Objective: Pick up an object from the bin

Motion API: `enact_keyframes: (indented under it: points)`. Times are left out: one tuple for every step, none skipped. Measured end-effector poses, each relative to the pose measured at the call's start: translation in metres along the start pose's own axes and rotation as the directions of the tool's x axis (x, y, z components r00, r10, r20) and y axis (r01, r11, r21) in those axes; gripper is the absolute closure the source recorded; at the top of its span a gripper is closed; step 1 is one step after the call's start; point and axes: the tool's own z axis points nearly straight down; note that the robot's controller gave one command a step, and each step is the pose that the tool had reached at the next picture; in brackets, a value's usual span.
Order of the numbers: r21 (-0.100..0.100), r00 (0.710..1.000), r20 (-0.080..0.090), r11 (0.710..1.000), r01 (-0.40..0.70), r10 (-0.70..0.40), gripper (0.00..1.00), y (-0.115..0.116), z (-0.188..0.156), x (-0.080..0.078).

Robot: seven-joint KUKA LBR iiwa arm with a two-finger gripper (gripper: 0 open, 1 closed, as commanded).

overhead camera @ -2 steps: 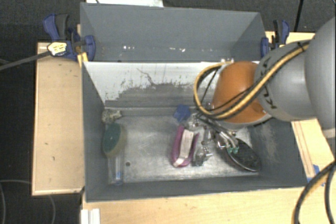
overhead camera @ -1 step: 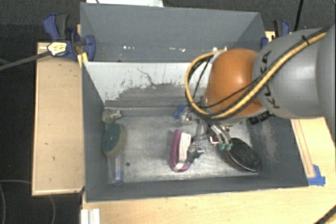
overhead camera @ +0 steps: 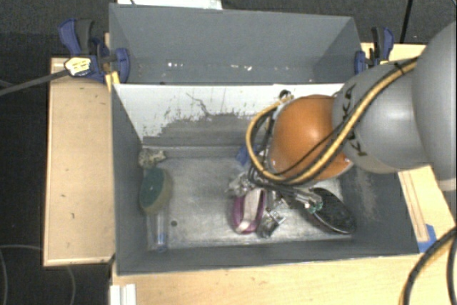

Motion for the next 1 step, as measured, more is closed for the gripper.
enact_keyframes:
  points:
    - [0.001,1.0,0.006,1.0,0.003,-0.003,1.0,0.0003,-0.0023,-0.0023]
